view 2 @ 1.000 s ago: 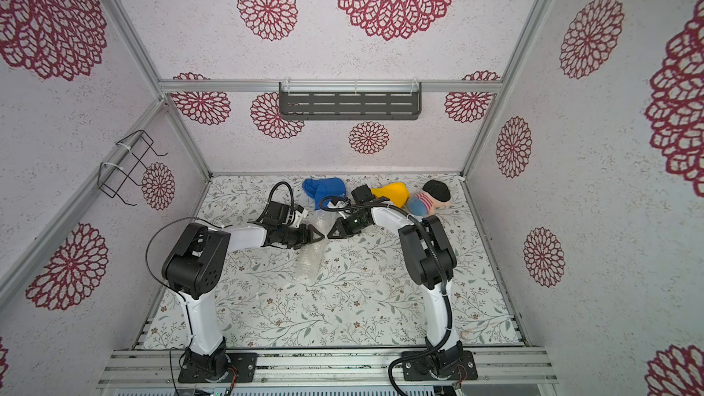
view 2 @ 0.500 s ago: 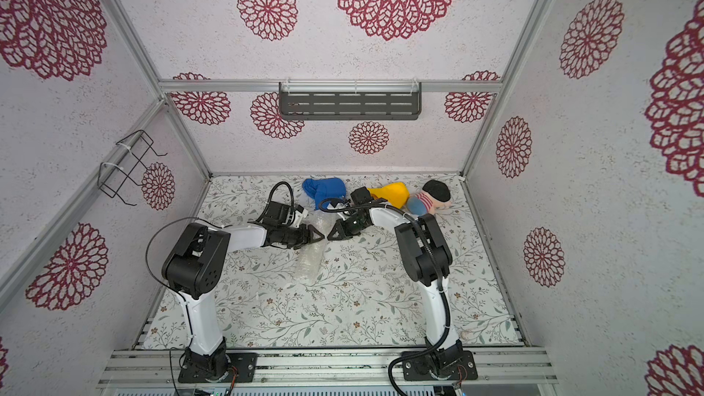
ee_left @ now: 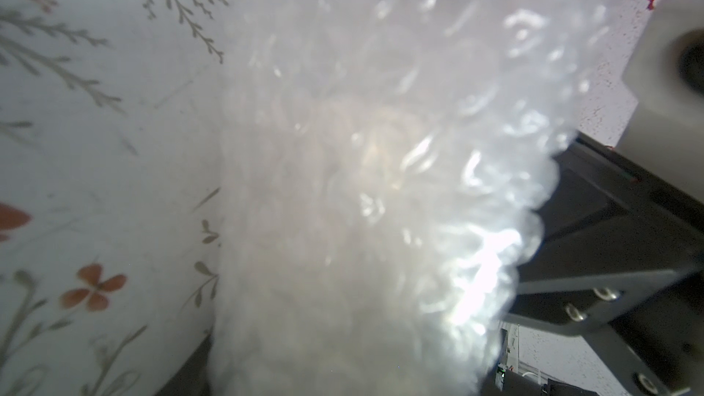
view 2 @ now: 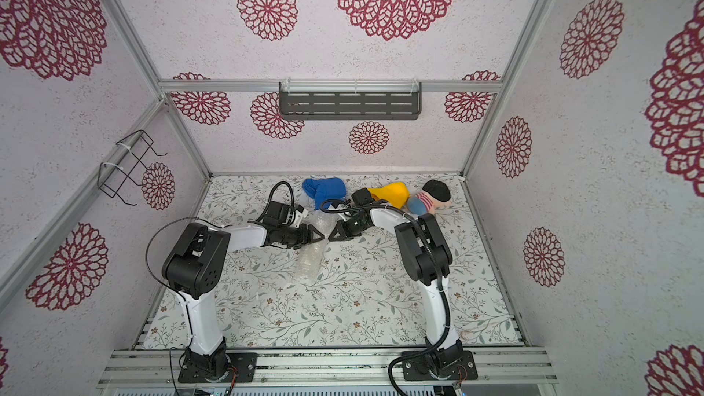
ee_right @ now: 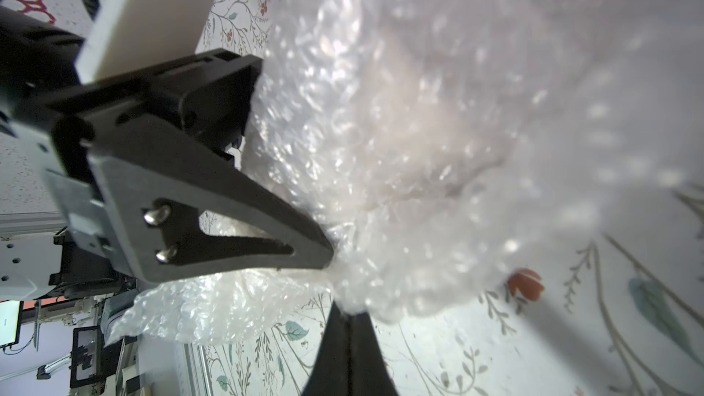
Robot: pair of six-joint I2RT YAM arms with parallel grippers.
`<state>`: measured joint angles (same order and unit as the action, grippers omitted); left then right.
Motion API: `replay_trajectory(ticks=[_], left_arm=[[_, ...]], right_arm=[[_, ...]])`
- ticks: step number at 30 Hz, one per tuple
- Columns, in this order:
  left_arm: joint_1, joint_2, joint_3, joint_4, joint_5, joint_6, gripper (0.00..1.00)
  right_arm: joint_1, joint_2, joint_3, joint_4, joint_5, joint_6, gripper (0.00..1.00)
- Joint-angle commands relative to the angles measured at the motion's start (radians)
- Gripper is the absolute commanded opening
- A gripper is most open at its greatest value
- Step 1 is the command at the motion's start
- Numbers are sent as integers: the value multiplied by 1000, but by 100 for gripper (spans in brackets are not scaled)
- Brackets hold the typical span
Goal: Wrap vases in bubble wrap
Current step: Stick the tape on the bubble wrap.
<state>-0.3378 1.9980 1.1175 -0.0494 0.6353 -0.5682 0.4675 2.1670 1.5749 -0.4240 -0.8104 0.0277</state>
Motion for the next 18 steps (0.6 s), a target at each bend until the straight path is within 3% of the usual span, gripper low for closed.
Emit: replay_trajectory(ticks=[1,16,18], left_arm=[[-9,20,17,-20,7,21,0],[-12,23,21,-18,14,22,0],[-12,24,22,-20,17,22,0]], right_arm=[[-7,22,54,22,-9,13,0],[-1,95,133,116,6,88,0],[0,98,132,132,23,99,6]])
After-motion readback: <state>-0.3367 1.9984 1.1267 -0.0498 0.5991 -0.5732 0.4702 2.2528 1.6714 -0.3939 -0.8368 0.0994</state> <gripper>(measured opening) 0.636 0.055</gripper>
